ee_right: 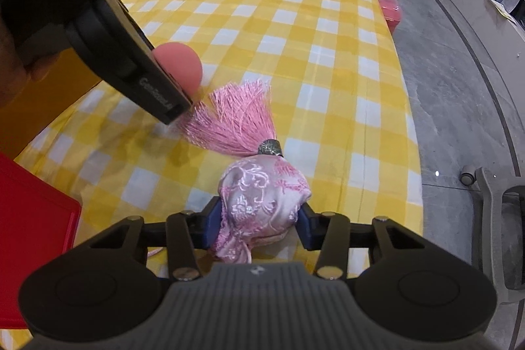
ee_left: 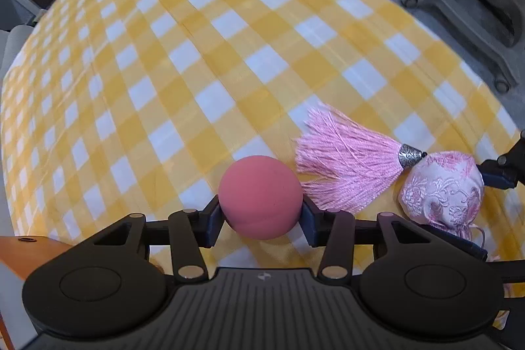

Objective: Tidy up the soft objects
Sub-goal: 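Grasp the pink ball with the left tool while the right tool grasps the pink pouch, then carry the pink ball and pink pouch over the orange box with both tools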

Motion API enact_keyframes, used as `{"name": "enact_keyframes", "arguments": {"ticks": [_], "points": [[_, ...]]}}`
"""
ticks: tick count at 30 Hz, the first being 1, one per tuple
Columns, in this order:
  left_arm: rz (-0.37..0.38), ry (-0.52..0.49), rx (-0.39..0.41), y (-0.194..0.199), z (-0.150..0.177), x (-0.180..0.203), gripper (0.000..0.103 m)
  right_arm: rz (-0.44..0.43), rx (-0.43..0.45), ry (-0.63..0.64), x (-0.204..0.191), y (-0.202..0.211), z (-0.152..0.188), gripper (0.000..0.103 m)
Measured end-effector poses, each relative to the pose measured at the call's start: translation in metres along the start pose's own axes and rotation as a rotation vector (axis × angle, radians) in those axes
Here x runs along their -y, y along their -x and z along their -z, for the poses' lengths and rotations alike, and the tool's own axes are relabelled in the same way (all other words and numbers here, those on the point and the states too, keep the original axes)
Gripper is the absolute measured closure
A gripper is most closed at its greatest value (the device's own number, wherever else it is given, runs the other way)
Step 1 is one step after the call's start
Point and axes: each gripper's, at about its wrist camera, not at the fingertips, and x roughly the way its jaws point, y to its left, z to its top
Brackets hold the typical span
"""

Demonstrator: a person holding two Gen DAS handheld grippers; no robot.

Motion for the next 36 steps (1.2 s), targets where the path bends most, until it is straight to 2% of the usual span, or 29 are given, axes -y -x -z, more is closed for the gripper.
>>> {"name": "enact_keyframes", "arguments": {"ticks": [13, 26, 30, 36], "points": [[0.025, -0.034, 0.043, 0.056, 0.022, 0.025, 0.05, 0.046, 0.005, 0.046, -0.001, 0.044, 0.004, 0.058], [0.044, -0.14, 0.084, 0.119, 0.085, 0.089, 0.05, 0.07, -0.014, 0.115, -0.012, 0.113, 0.054, 0.058], [0.032, -0.123, 0.108, 0.141, 0.1, 0.083, 0.05, 0.086, 0.003, 0.138, -0.019, 0.135, 0.056, 0.058], [-0.002, -0.056, 0.149, 0.174, 0.122, 0.05, 0.05, 0.1, 0.043, 0.199, -0.04, 0.163, 0.04, 0.057]]}}
